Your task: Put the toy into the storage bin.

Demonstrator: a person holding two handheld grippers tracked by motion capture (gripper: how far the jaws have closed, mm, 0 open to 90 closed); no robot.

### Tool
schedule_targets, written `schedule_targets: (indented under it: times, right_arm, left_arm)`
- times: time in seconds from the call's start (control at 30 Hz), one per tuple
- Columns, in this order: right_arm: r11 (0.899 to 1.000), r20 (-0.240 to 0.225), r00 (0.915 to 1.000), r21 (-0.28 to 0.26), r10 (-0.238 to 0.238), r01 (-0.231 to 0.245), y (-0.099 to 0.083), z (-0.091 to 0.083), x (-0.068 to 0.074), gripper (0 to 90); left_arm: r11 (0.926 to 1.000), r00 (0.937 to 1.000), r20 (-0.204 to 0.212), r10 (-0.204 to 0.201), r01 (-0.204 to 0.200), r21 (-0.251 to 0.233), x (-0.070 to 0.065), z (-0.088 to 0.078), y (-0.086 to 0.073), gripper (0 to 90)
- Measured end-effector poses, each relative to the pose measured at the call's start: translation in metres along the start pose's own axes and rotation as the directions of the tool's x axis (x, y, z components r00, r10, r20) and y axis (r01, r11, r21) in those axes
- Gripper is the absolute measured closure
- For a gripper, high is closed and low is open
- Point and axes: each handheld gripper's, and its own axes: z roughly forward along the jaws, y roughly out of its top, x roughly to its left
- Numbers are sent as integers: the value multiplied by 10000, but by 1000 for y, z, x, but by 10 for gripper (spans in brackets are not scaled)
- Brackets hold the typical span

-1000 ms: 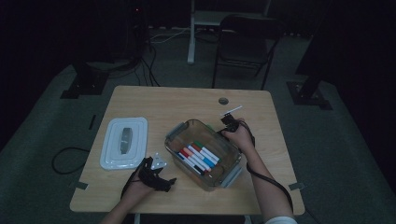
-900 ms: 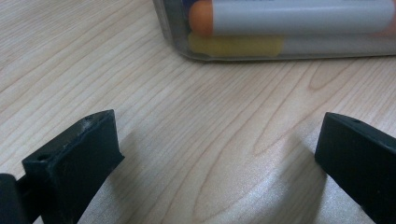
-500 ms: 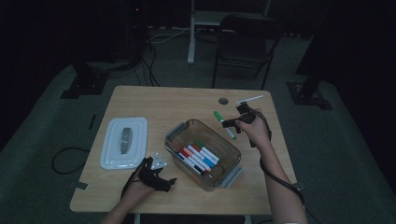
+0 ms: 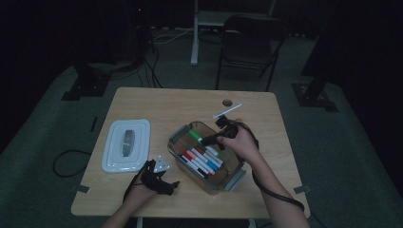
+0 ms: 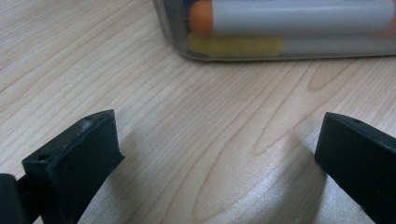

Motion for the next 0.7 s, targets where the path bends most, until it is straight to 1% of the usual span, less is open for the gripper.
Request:
schedule_targets:
  times: [0.07, 0.1, 0.17, 0.23, 0.3, 0.33, 0.37, 0.4, 0.47, 0.5, 0.53, 0.6, 0.63, 0.67, 0.7]
  right_arm:
    - [9976, 85, 9999, 691, -111, 105, -1, 19, 4, 766]
    - [9961, 2, 10000, 880, -18, 17, -2, 27, 4, 766]
    - [9898, 110, 9999, 1420, -88, 72, -3, 42, 7, 766]
    - [9839, 1, 10000, 1790, 1, -2, -4, 55, 8, 766]
    - [9766, 185, 9998, 2149, -93, 51, -5, 66, 8, 765]
    - [9739, 217, 9998, 2270, -51, 0, -5, 70, 8, 765]
    - [9739, 217, 9998, 2270, -51, 0, -5, 70, 8, 765]
    - [9690, 196, 9998, 2471, 32, -79, -5, 76, 6, 746]
    - [9689, 147, 9998, 2471, -132, 92, -6, 79, 5, 666]
    - [9721, 149, 9995, 2335, -264, 222, -6, 79, 6, 650]
    - [9730, 55, 9995, 2293, -296, 276, -6, 77, 6, 630]
    - [9820, -116, 9988, 1821, -480, 493, -6, 69, 8, 587]
    - [9820, -116, 9988, 1821, -480, 493, -6, 69, 8, 587]
    - [9888, -191, 9967, 1258, -787, 804, -5, 56, 10, 531]
    - [9917, -208, 9962, 959, -844, 860, -4, 50, 11, 522]
  left_arm:
    - [10000, 10000, 6, -3, 3, 1, 0, 0, 0, 5]
    - [10000, 10000, 10, -1, 1, 1, 0, 0, 0, 5]
    - [10000, 10000, 3, -3, 3, -3, 0, 0, 0, 5]
    - [10000, 10000, 6, -4, 4, 4, 0, 0, 0, 5]
    - [10000, 10000, 1, -6, 6, -11, 0, 0, 0, 5]
    - [10000, 10000, 0, -6, 6, -12, 0, 0, 0, 5]
    - [10000, 10000, 0, -6, 6, -12, 0, 0, 0, 5]
    - [10000, 10000, -4, -8, 8, -14, 0, 0, 0, 5]
    - [10000, 10000, -5, -8, 8, -14, 0, 0, 0, 5]
    - [10000, 10000, -1, -6, 6, -14, 0, 0, 0, 5]
    - [10000, 10000, -1, -6, 6, -13, 0, 0, 0, 5]
    - [10000, 10000, 11, -2, 2, 2, 0, 0, 0, 5]
    - [10000, 10000, 11, -2, 2, 2, 0, 0, 0, 5]
    - [10000, 10000, 3, 2, -2, -2, 0, 0, 0, 5]
    - [10000, 10000, 7, -4, 4, 1, 0, 0, 0, 5]
